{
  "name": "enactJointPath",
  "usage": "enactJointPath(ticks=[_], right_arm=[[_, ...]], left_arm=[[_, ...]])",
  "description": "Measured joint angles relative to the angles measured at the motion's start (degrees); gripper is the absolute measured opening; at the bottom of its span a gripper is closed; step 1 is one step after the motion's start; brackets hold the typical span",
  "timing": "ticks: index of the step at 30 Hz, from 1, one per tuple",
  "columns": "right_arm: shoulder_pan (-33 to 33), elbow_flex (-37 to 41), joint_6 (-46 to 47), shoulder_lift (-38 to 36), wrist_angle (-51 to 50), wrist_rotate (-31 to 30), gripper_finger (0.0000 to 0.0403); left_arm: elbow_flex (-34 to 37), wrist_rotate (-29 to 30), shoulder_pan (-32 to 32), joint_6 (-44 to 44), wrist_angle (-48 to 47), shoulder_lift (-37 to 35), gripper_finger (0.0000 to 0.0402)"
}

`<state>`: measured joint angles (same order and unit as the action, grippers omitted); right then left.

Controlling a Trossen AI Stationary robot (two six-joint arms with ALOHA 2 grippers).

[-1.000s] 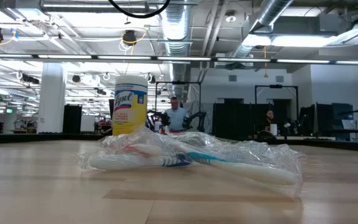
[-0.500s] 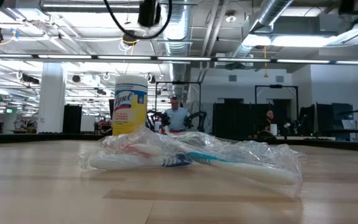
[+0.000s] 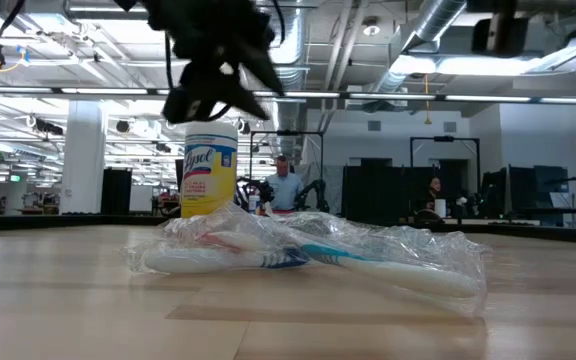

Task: Pick & Place Travel size toiletries
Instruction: Put the black comb into the orange basket

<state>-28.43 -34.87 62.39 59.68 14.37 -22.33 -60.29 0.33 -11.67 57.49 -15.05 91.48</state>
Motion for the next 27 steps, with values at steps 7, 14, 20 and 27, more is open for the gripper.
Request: enactJointPath(ticks=[7,14,20,27], right_arm=[[2.92,0.0,0.09,4.75,5.05,3.07,0.0139],[6.28,0.0,0.17,9.47,11.52,9.19,0.0134],[7.76,0.0,0.13,11.9,16.65,10.45,0.0136],[7.75,0.0,0.0,11.88,17.68,10.5,0.0137]], left_arm=[[0.0,-3.48,0.51,-0.18,-5.92,0.0,0.0118],[0.02,-2.52,0.62,1.64,-9.71,0.36,0.0118],[0.07,-1.2,1.29,1.53,-11.29,0.44,0.0128],[2.75,-1.22,3.24,2.8,-14.79,0.42,0.0182]])
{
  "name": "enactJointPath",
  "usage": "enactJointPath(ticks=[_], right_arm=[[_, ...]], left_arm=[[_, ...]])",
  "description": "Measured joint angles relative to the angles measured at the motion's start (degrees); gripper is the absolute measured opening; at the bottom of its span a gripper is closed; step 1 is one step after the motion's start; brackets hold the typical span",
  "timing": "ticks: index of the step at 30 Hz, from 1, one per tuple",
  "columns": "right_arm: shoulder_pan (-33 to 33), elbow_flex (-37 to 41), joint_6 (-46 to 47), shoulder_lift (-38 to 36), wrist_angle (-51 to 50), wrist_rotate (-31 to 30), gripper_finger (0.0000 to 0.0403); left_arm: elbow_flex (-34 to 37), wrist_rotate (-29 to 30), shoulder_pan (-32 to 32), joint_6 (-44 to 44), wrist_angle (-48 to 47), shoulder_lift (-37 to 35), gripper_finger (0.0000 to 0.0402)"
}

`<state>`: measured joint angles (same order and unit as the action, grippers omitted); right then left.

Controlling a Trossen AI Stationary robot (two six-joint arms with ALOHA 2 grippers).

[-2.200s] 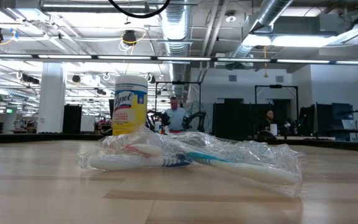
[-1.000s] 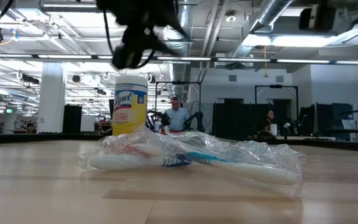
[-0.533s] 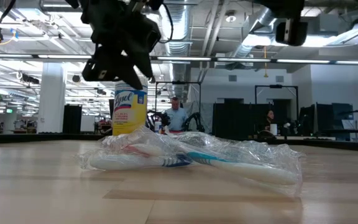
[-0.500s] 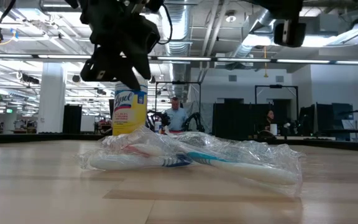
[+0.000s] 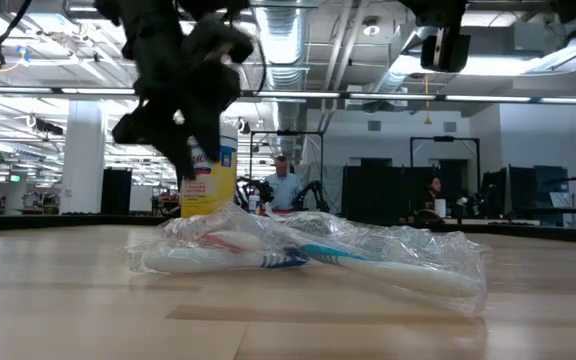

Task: Pick & Place Travel size toiletries
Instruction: Put the black comb into the orange basket

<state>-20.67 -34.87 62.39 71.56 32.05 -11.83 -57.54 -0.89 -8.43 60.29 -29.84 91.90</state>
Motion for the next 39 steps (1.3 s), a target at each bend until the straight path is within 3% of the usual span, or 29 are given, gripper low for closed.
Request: enactJointPath(ticks=[6,11,21,39], right_arm=[[0.01,0.0,0.02,-0.04,0.18,-0.01,0.0139],[-0.01,0.0,0.02,-0.04,0.16,-0.01,0.0137],[0.18,0.0,0.02,-0.04,0.14,0.0,0.0139],[0.07,0.0,0.02,-0.04,0.14,0.23,0.0137]], left_arm=[[6.58,-3.93,0.52,0.02,7.53,0.02,0.023],[10.19,-4.72,-0.62,-0.01,16.32,0.01,0.0247],[14.25,-4.52,-0.81,-0.05,21.41,0.0,0.0223],[14.29,-0.43,-0.92,-4.48,25.41,0.0,0.0209]])
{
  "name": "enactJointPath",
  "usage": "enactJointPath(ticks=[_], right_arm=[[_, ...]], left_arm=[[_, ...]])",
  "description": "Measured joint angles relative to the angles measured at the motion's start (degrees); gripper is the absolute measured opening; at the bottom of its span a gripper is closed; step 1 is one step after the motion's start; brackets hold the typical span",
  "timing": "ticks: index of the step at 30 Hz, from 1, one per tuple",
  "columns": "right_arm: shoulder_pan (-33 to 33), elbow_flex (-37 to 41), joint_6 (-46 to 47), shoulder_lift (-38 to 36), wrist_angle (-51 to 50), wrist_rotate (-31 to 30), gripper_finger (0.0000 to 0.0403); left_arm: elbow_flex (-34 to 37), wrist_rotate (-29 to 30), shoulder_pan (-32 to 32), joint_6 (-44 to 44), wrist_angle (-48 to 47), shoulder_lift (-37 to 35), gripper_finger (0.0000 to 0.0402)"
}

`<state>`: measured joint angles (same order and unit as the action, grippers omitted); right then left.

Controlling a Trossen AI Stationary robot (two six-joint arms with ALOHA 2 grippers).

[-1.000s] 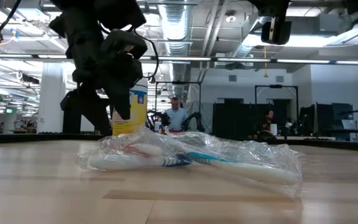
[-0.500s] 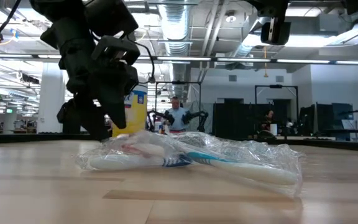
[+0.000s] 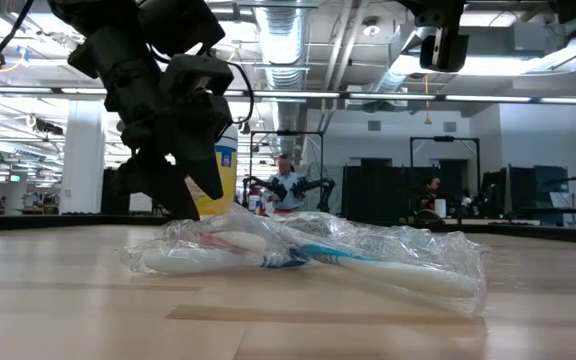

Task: Pick & Place Travel size toiletries
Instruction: Put the black comb into the orange basket

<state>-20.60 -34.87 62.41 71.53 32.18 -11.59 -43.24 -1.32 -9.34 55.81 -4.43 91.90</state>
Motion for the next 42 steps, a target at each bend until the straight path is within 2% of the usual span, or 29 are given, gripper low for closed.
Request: enactJointPath(ticks=[20,35,38,42], right_arm=[[0.15,0.0,0.11,0.0,0.0,1.18,0.0138],[0.11,0.0,0.11,0.0,-0.01,1.26,0.0134],[0.11,0.0,0.09,0.0,0.0,1.24,0.0135],[0.15,0.0,-0.02,0.0,-0.02,1.24,0.0134]], left_arm=[[-0.02,0.35,0.04,-2.01,-0.27,0.01,0.0209],[-0.07,-0.79,-0.5,-1.14,2.26,4.24,0.0208],[-0.07,-0.74,-0.5,-1.14,2.33,4.24,0.0192],[-0.07,0.0,-0.5,-1.14,2.37,4.24,0.0142]])
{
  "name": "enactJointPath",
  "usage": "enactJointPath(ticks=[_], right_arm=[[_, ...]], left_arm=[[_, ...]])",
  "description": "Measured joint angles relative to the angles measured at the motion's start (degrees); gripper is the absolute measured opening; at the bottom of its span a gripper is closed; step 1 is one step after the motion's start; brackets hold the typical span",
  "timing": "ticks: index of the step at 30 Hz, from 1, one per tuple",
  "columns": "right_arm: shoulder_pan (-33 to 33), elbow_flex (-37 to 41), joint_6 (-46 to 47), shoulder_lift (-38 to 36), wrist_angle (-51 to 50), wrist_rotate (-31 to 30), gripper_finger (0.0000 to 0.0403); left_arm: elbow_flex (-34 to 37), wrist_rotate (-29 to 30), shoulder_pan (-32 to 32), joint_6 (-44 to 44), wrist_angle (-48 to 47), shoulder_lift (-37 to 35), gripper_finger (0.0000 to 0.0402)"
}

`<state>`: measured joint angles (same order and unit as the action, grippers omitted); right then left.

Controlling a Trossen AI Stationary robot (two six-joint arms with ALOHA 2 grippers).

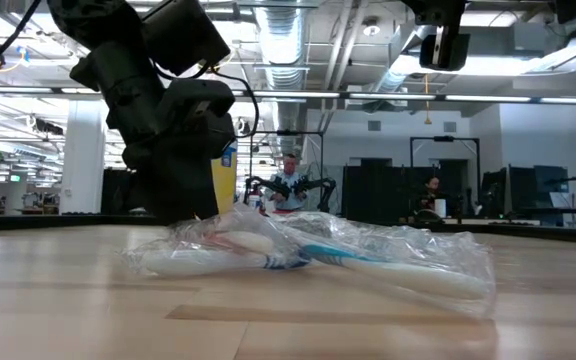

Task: Pick & Place Travel size toiletries
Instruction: Put the black comb into the orange basket

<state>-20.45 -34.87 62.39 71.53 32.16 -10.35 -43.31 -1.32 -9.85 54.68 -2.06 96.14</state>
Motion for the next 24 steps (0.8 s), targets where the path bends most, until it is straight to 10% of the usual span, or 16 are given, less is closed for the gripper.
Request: enactJointPath(ticks=[8,24], right_arm=[[0.0,0.0,0.0,0.0,0.0,0.02,0.0133],[0.28,0.0,0.04,0.0,-0.41,0.02,0.0135]], left_arm=[[0.0,-0.44,-0.4,0.02,0.12,0.0,0.0009],[0.0,-0.59,-4.9,0.02,0.5,-0.15,0.0]])
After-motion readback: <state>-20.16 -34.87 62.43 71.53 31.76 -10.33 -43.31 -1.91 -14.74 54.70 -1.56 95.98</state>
